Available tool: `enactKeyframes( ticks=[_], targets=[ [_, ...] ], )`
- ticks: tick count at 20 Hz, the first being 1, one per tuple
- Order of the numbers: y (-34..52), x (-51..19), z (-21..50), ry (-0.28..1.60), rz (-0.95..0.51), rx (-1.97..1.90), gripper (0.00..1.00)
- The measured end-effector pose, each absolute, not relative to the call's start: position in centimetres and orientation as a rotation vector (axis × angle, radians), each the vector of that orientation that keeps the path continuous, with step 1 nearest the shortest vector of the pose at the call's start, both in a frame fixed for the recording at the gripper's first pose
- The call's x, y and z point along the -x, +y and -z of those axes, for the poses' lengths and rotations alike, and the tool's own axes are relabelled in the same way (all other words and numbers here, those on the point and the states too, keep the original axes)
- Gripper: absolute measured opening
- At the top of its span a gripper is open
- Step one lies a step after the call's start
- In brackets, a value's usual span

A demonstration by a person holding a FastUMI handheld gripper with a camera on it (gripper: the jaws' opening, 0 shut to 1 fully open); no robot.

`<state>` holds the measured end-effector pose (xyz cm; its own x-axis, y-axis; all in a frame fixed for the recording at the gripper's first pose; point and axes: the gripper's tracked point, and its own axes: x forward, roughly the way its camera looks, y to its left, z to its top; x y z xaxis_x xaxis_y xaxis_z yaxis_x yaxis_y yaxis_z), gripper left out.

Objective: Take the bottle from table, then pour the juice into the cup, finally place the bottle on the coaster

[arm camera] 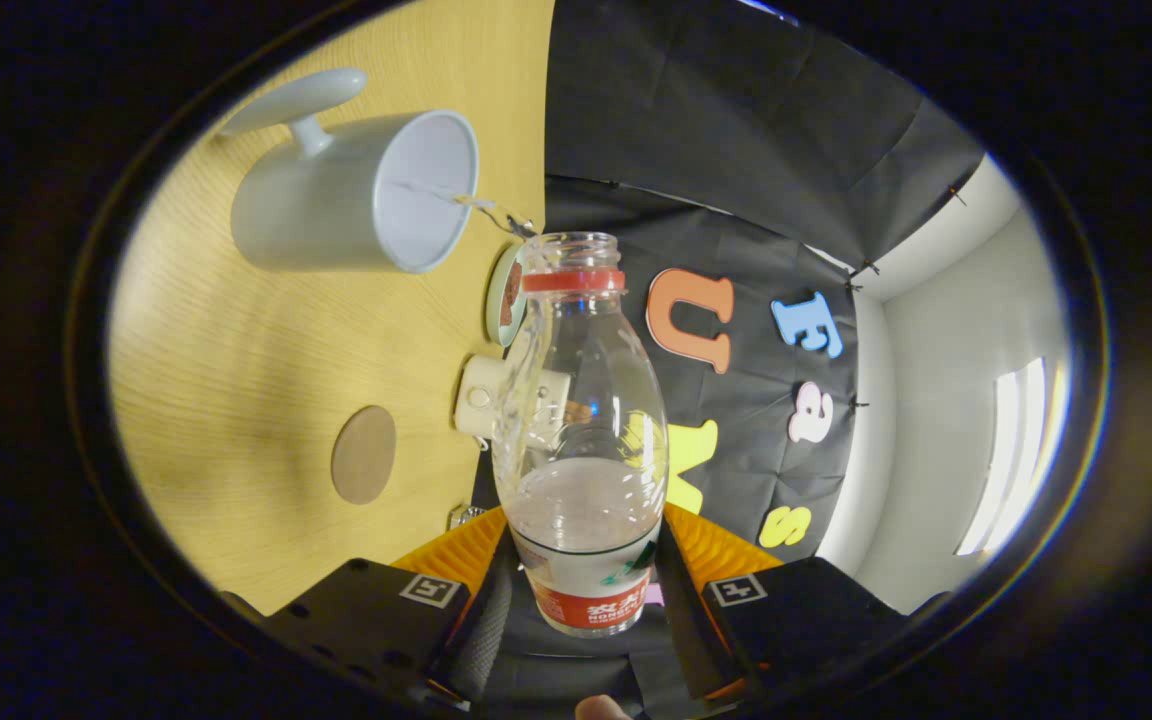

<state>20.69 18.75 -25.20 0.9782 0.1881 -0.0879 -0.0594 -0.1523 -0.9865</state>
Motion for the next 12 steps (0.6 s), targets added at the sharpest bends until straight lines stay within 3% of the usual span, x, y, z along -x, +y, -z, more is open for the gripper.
enactKeyframes(
  ticks=[12],
  targets=[
    [18.93, -20.68, 24.83, -0.115, -0.207, 1.755, 0.75]
  ],
)
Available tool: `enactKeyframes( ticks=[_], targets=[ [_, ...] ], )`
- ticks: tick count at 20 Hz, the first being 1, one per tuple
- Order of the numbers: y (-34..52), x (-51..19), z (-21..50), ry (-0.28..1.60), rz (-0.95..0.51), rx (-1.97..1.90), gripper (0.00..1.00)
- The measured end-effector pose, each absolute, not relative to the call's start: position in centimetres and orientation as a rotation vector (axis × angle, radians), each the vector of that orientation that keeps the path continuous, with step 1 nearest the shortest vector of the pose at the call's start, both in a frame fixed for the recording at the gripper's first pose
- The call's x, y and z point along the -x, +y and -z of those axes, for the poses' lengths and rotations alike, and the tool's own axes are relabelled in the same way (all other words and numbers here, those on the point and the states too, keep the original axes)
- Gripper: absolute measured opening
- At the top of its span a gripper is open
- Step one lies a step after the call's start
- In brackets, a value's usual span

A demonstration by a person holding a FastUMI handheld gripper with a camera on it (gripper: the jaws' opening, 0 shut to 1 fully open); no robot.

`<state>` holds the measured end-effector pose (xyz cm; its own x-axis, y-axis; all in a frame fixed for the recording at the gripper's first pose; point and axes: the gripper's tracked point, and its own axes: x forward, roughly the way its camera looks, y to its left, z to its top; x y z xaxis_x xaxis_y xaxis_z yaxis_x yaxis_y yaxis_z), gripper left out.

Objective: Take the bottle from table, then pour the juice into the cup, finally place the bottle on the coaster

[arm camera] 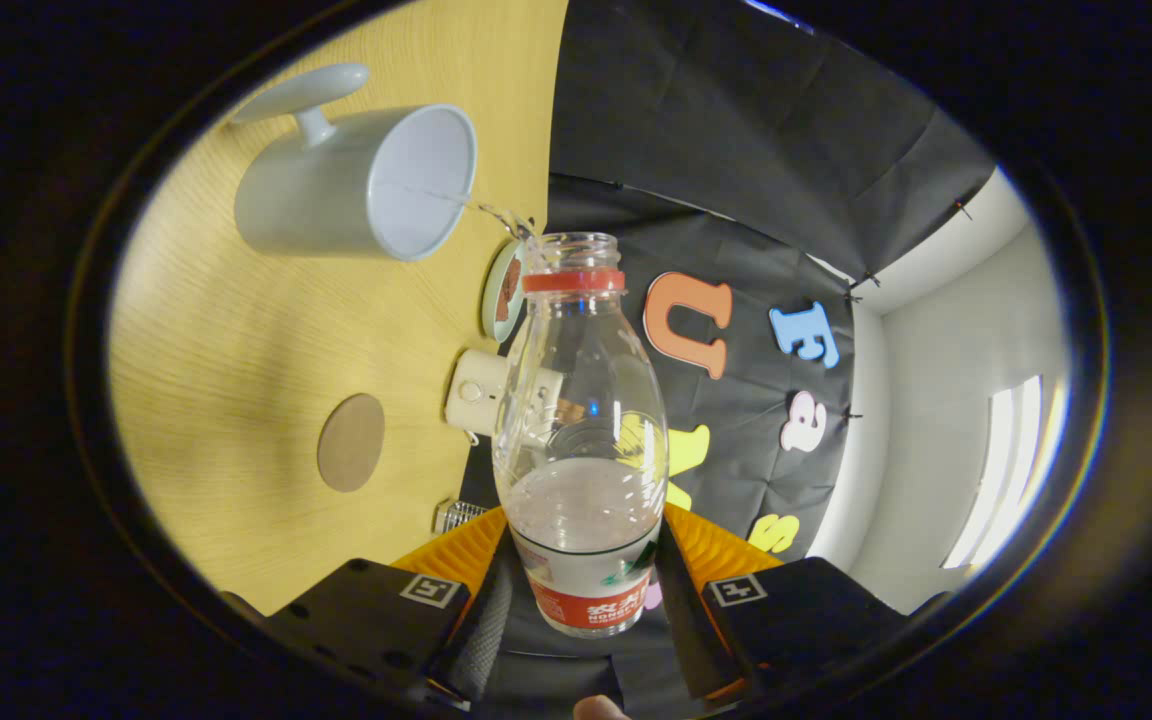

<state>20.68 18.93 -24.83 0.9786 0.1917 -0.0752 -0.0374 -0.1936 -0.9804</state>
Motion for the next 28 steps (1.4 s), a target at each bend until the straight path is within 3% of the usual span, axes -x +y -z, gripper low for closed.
enactKeyframes(
  ticks=[28],
  targets=[
    [19.7, -21.6, 22.6, -0.163, -0.211, 1.849, 0.75]
  ],
)
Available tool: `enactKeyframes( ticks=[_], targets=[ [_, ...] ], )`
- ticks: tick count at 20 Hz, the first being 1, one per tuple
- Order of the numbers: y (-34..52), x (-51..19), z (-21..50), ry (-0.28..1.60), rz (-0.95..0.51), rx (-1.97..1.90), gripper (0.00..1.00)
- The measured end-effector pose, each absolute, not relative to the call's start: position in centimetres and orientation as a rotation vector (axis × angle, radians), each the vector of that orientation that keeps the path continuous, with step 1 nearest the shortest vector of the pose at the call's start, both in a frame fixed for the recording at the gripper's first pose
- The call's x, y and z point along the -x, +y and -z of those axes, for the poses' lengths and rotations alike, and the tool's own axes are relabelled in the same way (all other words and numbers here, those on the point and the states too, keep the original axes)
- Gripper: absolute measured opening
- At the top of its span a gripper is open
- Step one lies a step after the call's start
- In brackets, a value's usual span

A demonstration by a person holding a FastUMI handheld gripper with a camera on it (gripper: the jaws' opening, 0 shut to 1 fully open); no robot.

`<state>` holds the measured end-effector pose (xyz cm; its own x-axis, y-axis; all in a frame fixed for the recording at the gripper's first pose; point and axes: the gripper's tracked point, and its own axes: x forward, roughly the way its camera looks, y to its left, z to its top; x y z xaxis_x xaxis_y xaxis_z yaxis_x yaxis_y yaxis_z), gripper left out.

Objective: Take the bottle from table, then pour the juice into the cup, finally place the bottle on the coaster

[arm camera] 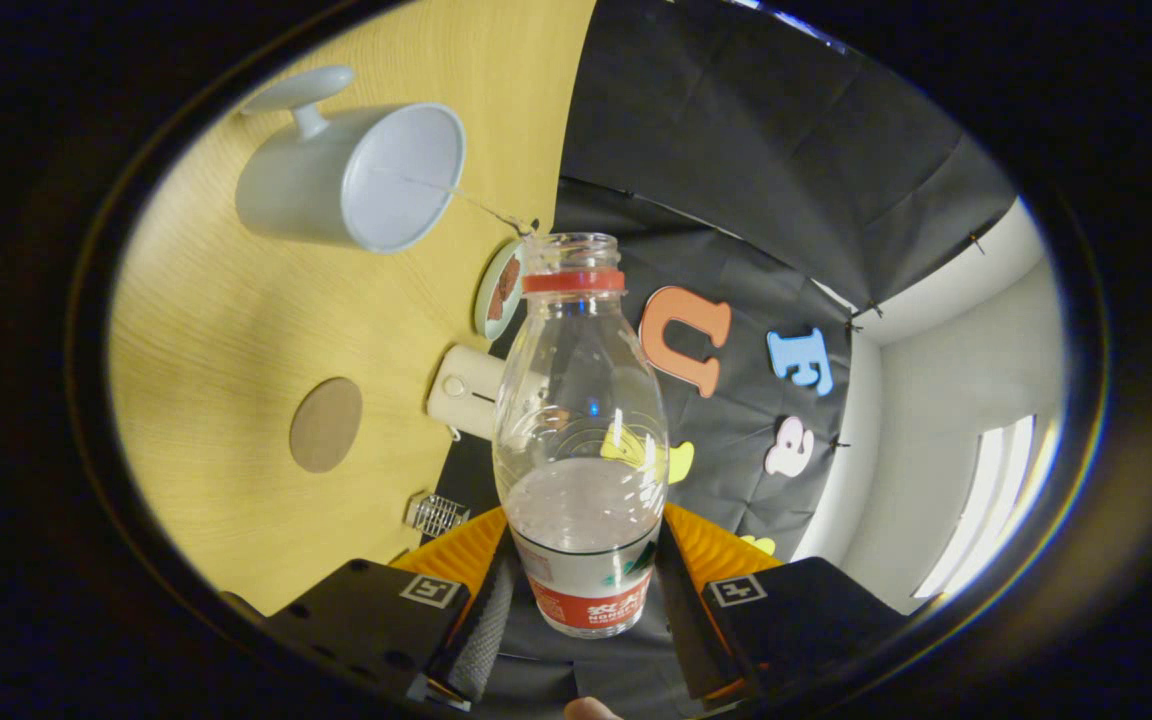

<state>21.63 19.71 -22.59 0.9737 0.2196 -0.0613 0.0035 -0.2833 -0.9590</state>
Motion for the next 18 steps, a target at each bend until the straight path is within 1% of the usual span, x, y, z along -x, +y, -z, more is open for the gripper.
enactKeyframes(
  ticks=[18],
  targets=[
    [20.9, -20.9, 19.4, -0.227, -0.21, 1.936, 0.75]
  ],
)
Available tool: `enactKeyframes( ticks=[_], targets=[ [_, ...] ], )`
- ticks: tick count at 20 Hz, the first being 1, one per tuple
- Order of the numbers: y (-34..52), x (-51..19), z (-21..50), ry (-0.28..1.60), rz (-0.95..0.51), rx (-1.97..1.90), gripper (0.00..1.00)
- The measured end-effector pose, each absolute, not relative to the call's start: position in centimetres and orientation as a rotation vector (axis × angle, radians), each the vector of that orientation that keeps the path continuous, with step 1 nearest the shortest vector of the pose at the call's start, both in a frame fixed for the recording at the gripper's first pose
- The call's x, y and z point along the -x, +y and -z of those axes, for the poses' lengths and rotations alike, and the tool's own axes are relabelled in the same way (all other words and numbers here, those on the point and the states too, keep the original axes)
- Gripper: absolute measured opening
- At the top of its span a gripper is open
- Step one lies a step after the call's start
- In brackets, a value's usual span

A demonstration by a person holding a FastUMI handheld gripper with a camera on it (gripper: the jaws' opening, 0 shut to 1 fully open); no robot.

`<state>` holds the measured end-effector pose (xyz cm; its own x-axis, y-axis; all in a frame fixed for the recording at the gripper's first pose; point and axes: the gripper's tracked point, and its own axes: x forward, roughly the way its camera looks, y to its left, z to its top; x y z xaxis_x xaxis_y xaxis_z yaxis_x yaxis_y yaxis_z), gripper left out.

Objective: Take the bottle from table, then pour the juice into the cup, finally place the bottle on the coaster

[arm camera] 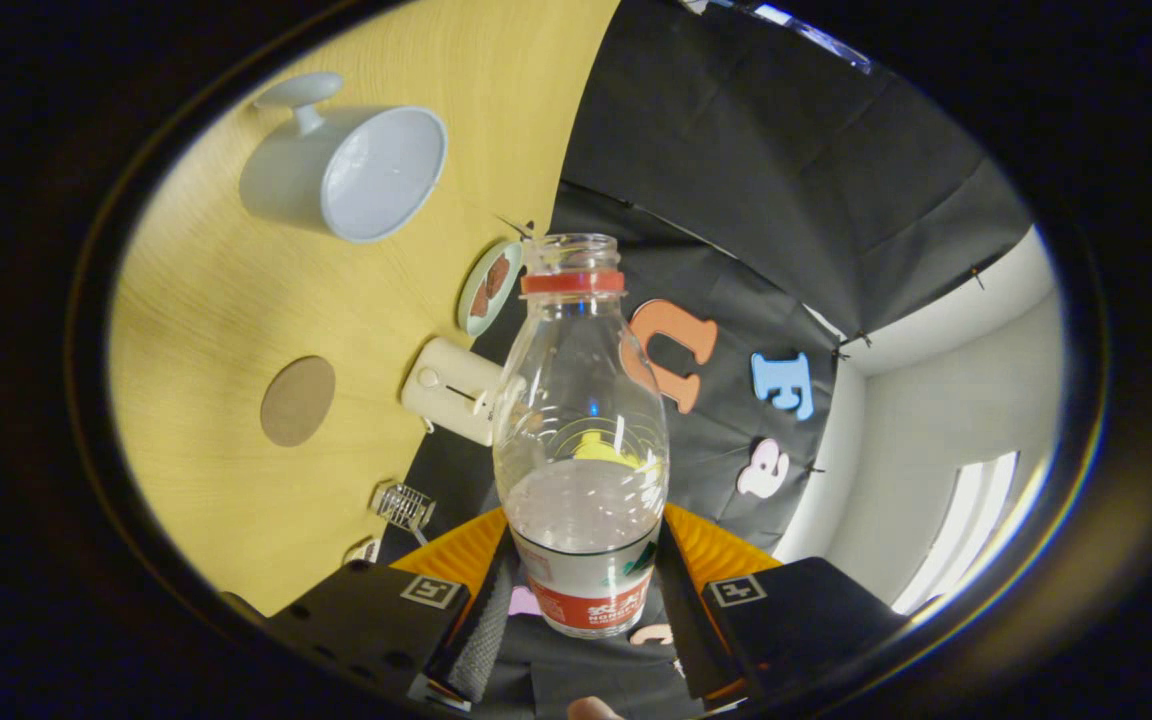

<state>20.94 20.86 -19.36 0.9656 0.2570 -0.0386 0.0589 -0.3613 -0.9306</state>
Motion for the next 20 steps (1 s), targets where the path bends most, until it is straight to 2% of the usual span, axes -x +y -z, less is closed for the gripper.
enactKeyframes(
  ticks=[20],
  targets=[
    [22.0, -20.8, 16.6, -0.268, -0.193, 1.988, 0.75]
  ],
)
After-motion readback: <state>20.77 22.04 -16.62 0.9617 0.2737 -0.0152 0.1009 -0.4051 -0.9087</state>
